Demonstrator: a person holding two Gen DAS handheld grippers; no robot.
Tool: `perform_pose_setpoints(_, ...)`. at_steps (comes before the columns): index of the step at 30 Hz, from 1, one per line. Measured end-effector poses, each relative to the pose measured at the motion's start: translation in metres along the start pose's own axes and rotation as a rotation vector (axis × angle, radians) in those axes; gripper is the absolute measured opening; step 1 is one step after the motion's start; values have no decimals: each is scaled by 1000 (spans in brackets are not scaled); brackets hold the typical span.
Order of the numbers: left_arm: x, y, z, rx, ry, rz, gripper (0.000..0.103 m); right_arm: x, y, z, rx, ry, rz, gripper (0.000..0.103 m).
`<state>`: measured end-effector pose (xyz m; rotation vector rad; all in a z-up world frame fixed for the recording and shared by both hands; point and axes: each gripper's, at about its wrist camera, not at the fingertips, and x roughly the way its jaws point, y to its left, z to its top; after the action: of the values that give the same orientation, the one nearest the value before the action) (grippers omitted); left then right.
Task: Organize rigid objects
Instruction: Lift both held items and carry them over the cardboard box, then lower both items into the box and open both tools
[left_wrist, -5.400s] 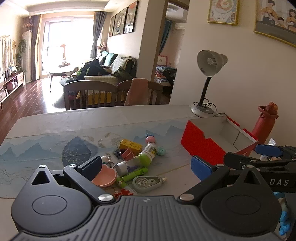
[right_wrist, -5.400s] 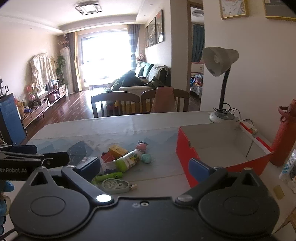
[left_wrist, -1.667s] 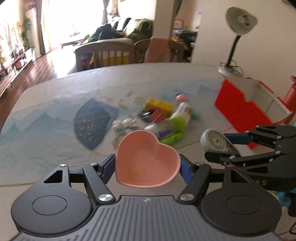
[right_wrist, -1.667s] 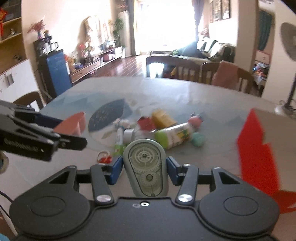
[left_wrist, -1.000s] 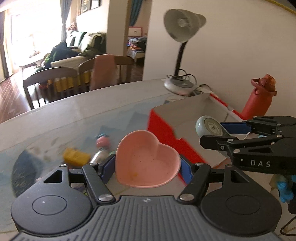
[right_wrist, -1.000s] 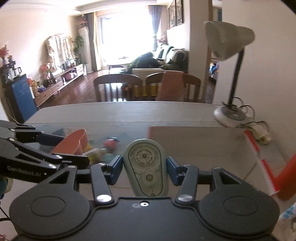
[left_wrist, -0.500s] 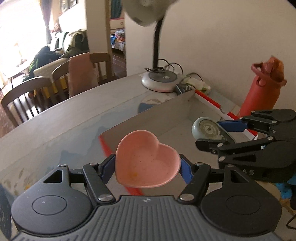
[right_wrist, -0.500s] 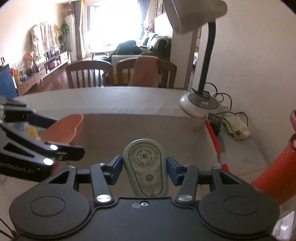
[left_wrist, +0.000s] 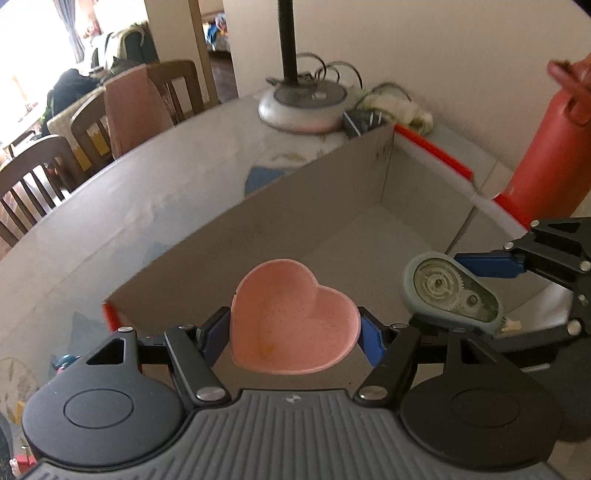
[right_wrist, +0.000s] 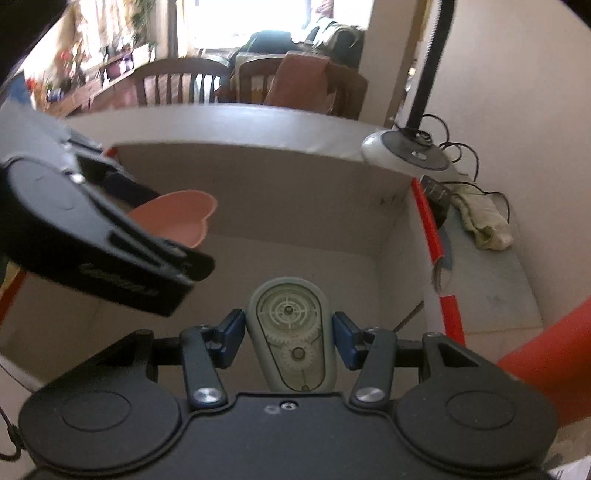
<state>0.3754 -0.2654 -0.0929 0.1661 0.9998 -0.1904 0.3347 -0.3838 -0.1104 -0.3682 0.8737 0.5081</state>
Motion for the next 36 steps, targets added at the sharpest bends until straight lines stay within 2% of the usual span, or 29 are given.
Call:
perform_pose_setpoints(11, 51, -12, 7, 30, 194, -16, 71, 18, 3, -6, -44, 114, 22, 51)
perform_pose_setpoints(16, 66, -12, 1, 5, 280, -37, 71, 22, 2, -9, -32, 142, 36, 51)
perform_pose_setpoints(22, 69, -12, -3, 6, 305, -40, 71, 22, 3, -9, -39, 153, 51, 52)
perform_pose_setpoints(25, 66, -12, -8, 5, 303, -36, 71, 20, 3, -10, -47, 146, 46, 57)
perform_pose_setpoints(36, 30, -9, -21, -2, 231, -22, 71, -6, -9, -4, -1, 72, 91, 64)
